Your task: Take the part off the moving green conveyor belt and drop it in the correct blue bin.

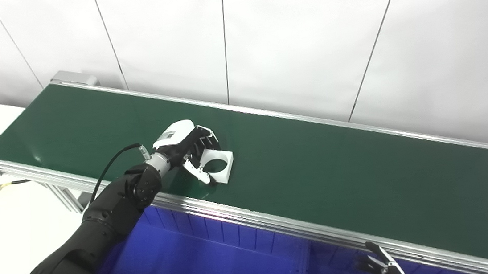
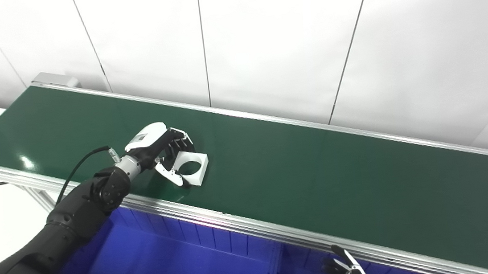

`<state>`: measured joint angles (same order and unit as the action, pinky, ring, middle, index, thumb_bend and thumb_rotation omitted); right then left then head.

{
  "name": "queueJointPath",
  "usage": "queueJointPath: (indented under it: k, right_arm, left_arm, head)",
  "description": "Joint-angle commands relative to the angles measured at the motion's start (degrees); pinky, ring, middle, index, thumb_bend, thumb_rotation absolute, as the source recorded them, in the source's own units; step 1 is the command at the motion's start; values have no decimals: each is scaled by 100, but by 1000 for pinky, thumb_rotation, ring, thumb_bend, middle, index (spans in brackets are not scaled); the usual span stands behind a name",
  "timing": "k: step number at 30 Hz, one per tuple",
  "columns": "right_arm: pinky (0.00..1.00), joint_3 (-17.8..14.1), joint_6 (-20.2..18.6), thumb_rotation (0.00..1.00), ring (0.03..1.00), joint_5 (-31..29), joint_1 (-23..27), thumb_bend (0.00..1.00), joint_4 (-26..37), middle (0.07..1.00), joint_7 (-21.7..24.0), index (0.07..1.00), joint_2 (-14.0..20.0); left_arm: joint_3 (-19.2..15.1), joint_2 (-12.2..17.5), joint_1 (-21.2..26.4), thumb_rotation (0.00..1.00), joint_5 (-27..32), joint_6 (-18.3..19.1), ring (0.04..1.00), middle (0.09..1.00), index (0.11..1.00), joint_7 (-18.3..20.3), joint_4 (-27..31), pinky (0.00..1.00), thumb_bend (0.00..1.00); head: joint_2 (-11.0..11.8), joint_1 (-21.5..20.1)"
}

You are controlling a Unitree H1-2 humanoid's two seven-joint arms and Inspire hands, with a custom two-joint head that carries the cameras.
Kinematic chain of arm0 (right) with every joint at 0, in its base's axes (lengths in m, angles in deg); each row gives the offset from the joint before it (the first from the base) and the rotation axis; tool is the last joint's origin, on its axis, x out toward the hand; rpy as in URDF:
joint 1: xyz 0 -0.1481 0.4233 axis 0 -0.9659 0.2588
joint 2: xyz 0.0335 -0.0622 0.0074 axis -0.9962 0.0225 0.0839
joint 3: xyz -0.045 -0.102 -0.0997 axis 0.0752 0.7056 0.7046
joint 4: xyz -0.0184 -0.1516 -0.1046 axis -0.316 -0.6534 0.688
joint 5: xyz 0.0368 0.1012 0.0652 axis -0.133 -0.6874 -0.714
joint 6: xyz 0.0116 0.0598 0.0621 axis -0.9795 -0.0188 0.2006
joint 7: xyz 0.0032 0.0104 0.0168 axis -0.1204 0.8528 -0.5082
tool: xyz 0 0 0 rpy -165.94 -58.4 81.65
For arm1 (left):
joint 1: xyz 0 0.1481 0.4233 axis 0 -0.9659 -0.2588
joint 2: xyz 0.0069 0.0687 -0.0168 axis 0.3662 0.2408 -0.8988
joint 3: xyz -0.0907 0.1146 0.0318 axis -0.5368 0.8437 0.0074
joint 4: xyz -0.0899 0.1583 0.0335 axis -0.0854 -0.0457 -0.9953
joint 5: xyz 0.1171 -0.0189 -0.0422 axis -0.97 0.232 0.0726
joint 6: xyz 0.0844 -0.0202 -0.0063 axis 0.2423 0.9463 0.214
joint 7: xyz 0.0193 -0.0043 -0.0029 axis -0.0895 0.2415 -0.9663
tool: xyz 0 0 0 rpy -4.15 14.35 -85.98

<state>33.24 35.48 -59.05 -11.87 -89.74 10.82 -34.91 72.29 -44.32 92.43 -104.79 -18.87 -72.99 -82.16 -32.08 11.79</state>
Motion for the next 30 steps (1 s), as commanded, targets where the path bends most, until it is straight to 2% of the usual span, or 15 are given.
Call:
queueJointPath:
  k: [1, 5, 6, 7, 11, 15, 18, 24, 30]
  right_arm:
    - [636, -6, 338, 366, 784, -57, 33, 934, 157, 805, -13, 911, -35]
    - [635, 10, 340, 371, 779, -25, 12, 933, 227, 802, -28, 906, -70]
    - [635, 13, 339, 370, 779, 7, -6, 933, 263, 801, -48, 905, -91]
    - [634, 15, 338, 374, 775, 31, -19, 933, 288, 800, -61, 903, -105]
    - [646, 49, 334, 371, 779, 128, -66, 915, 409, 807, -70, 905, -162]
    - [653, 64, 332, 377, 784, 307, -102, 902, 459, 813, -128, 909, -255]
    - [657, 67, 325, 385, 787, 424, -126, 902, 486, 814, -164, 911, -343]
    - [671, 81, 288, 408, 797, 561, -139, 896, 511, 819, -207, 918, -504]
    - [676, 79, 192, 440, 793, 781, -127, 897, 578, 818, -311, 921, -646]
  left_arm:
    - [-179, 212, 73, 0, 172, -68, 531, 487, 502, -43, 304, 481, 516]
    - [-507, 290, -181, 0, 473, -368, 541, 491, 498, -148, 790, 478, 517]
    - [-635, 313, -284, 0, 626, -420, 542, 492, 497, -107, 1035, 478, 517]
    - [-731, 325, -357, 0, 732, -449, 541, 490, 500, -68, 1209, 479, 517]
    - [-1087, 390, -575, 0, 1423, -923, 525, 481, 509, 153, 1676, 464, 516]
    - [-1248, 402, -745, 0, 1913, -1193, 510, 476, 516, 282, 1989, 453, 515]
    - [-1333, 364, -895, 0, 2168, -1212, 513, 479, 513, 363, 2222, 460, 515]
    - [-1274, 280, -1317, 0, 2377, -1222, 492, 476, 515, 390, 2533, 429, 516]
    - [-716, 355, -1810, 0, 2258, -1223, 481, 472, 523, 158, 2665, 417, 515]
  head:
    - [-3, -7]
    - [-155, -316]
    - [-245, -494]
    - [-245, -494]
    - [-429, -933]
    - [-556, -1239]
    - [-623, -1376]
    - [-779, -1697]
    - [-1023, -2050]
